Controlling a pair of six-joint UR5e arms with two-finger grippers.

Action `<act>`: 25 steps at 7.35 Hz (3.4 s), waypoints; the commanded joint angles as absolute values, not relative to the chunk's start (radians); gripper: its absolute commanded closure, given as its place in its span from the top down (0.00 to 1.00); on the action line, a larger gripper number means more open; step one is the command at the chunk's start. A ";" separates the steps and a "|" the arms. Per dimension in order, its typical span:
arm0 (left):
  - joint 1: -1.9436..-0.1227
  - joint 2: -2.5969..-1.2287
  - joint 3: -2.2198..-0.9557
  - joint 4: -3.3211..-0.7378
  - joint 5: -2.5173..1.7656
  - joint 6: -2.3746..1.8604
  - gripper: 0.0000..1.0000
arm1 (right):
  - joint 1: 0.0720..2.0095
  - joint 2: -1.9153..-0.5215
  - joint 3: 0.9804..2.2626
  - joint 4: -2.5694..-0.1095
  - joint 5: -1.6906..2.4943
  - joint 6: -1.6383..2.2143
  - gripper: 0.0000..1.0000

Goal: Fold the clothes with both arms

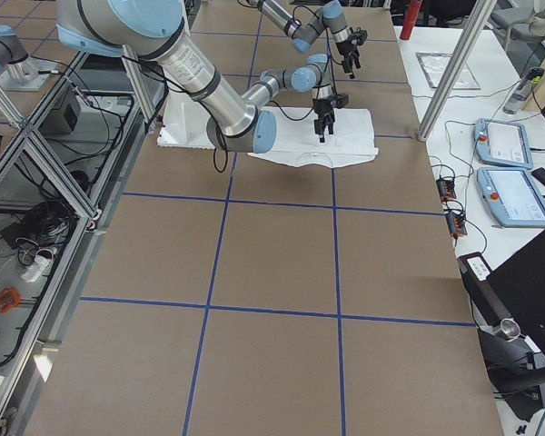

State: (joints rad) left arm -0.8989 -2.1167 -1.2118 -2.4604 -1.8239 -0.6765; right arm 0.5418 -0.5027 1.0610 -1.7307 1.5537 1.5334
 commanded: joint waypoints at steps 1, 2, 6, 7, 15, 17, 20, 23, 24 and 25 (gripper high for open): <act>-0.899 -2.115 -1.213 -2.461 -1.824 -0.676 1.00 | 0.541 -0.503 1.066 -1.805 1.566 1.426 1.00; -0.899 -2.115 -1.213 -2.461 -1.824 -0.676 1.00 | 0.543 -0.503 1.089 -1.863 1.569 1.346 1.00; -0.897 -2.117 -1.213 -2.461 -1.824 -0.676 1.00 | 0.586 -0.626 1.221 -1.976 1.575 1.110 1.00; -0.897 -2.117 -1.213 -2.461 -1.824 -0.676 1.00 | 0.612 -0.638 1.247 -2.029 1.578 0.998 1.00; -0.890 -2.099 -1.301 -2.427 -1.856 -0.692 1.00 | 0.600 -0.833 1.723 -1.979 1.738 1.290 1.00; -0.890 -2.098 -1.299 -2.428 -1.856 -0.692 1.00 | 0.469 -0.816 1.717 -1.990 1.677 1.471 1.00; -0.887 -2.085 -1.301 -2.428 -1.856 -0.692 1.00 | 0.371 -0.787 1.640 -2.011 1.617 1.539 1.00; -0.884 -2.071 -1.301 -2.436 -1.855 -0.692 1.00 | 0.339 -0.788 1.624 -2.115 1.615 1.536 1.00; -0.884 -2.071 -1.301 -2.437 -1.855 -0.692 1.00 | 0.330 -0.792 1.624 -2.147 1.617 1.531 1.00; -0.884 -2.071 -1.301 -2.437 -1.855 -0.692 1.00 | 0.324 -0.796 1.624 -2.190 1.618 1.522 1.00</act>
